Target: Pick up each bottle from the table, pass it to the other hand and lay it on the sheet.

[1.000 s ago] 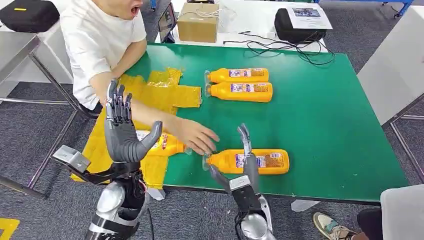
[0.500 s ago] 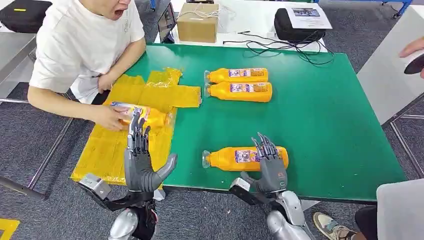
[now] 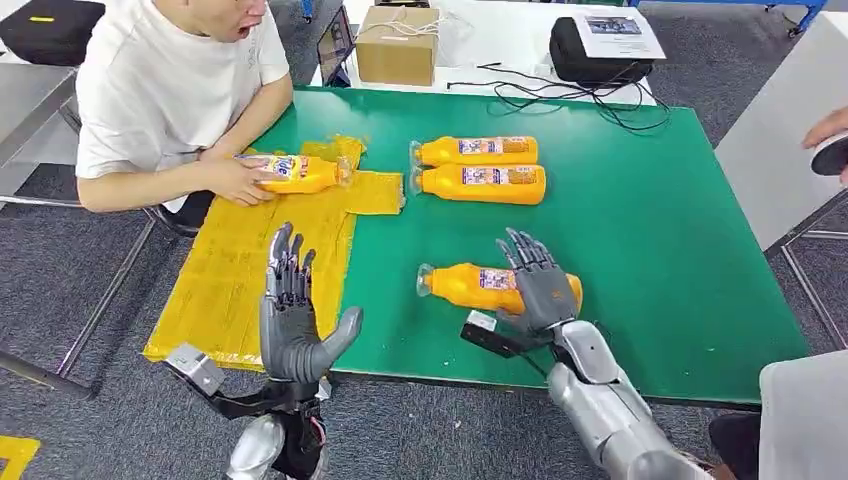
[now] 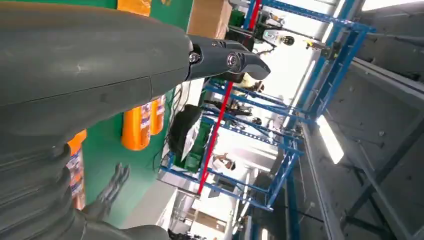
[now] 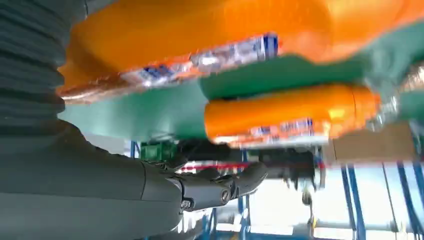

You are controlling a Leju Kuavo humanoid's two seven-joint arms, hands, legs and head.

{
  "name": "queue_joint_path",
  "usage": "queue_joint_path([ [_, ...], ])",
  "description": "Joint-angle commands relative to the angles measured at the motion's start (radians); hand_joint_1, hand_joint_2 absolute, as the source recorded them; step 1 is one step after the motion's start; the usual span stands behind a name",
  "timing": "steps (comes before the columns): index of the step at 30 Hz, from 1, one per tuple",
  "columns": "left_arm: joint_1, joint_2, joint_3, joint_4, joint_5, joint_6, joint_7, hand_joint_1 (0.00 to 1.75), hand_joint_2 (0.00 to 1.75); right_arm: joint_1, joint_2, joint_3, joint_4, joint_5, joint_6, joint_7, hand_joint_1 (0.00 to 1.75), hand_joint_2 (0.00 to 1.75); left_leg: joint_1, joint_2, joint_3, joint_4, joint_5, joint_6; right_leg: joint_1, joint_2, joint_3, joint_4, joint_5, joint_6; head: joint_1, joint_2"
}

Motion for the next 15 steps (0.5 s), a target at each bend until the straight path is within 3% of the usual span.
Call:
queue_joint_path([
  [1,-0.032,0.009,0.002,0.067,0.009,0.008,0.027,0.00,1.75,-0.103,0.024,0.116,0.187,0.028,0.089,0.074,0.00,1.75,0.000,0.000,0.003,-0.001,-0.001,-0.001,0.000,0.002,0.002,0.000,-0.001,-0.001,0.000,0.000],
  [3,-0.032,0.008,0.002,0.067,0.009,0.008,0.027,0.00,1.75,-0.103,0.022,0.116,0.186,0.027,0.090,0.073,0.00,1.75,0.000,-0.001,0.003,0.000,-0.002,-0.001,0.000,0.002,0.003,0.000,-0.001,-0.001,0.000,0.000],
  [5,-0.018,0.018,0.008,0.046,0.003,0.027,0.057,0.00,1.75,-0.141,0.033,0.168,0.221,0.082,0.255,0.222,0.00,1.75,0.000,0.000,0.003,0.000,-0.002,-0.001,0.000,0.002,0.003,0.000,-0.002,-0.001,0.000,0.000],
  [8,0.010,0.031,0.012,0.006,-0.002,0.005,0.106,0.00,1.75,-0.145,0.047,0.181,0.200,0.084,0.329,0.293,0.00,1.75,0.000,0.002,0.002,0.000,-0.002,-0.001,-0.001,0.004,0.001,0.001,-0.001,-0.001,0.000,0.000],
  [15,0.045,0.038,-0.010,-0.046,-0.028,-0.019,0.188,0.00,1.75,-0.076,0.003,0.240,0.058,0.065,0.386,0.319,0.00,1.75,0.001,-0.001,0.005,0.000,-0.001,-0.001,0.000,0.002,0.004,0.000,-0.001,-0.002,0.000,0.000],
])
